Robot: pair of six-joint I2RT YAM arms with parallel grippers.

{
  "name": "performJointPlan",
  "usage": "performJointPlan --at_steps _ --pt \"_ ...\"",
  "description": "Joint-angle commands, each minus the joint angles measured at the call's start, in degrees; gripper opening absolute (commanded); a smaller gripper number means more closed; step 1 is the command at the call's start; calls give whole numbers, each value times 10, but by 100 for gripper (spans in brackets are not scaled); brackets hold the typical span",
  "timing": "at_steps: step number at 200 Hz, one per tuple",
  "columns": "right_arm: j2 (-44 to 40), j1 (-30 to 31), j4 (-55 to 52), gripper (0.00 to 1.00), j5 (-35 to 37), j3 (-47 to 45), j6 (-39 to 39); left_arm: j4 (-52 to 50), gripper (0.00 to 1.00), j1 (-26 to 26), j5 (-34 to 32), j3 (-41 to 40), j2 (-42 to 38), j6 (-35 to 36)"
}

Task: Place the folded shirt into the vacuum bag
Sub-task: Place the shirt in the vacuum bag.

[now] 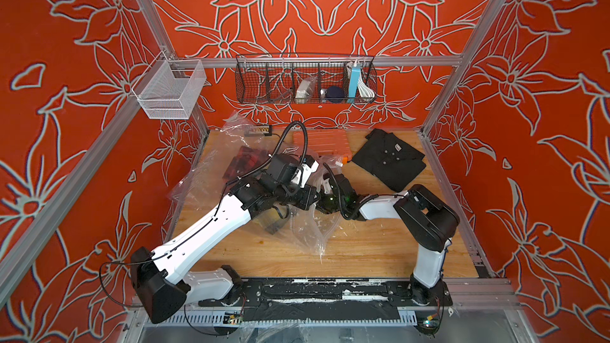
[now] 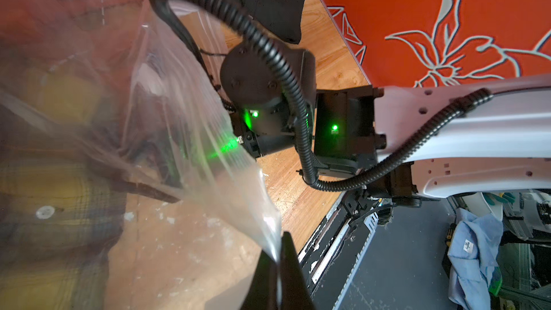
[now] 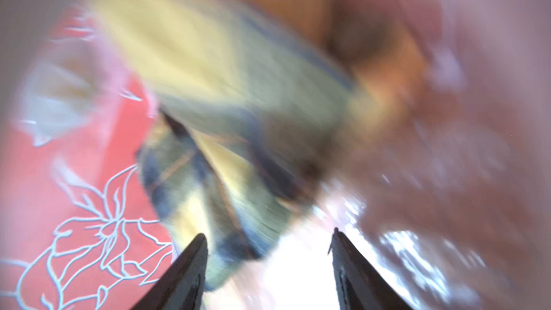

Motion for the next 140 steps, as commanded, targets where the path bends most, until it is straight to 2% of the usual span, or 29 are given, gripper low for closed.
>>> performJointPlan --at_steps 1,24,51,64,83,97,118,140 --pt "19 13 9 67 41 -3 79 29 0 -6 31 11 -6 -2" --pt "66 15 54 63 72 24 127 33 0 -6 42 21 4 -4" --pt "119 15 86 50 75 107 105 35 0 -6 49 24 11 -2" --pt "141 18 88 38 70 146 87 38 0 -6 55 23 14 -4" --pt "157 20 115 11 58 181 53 42 0 -6 59 23 16 -4" --pt "152 20 143 0 34 196 15 41 0 -6 58 25 17 -4" --pt "149 22 153 0 -35 244 -36 41 0 -6 56 22 15 -1" --pt "163 22 202 0 -111 289 -39 40 0 -6 54 22 15 0"
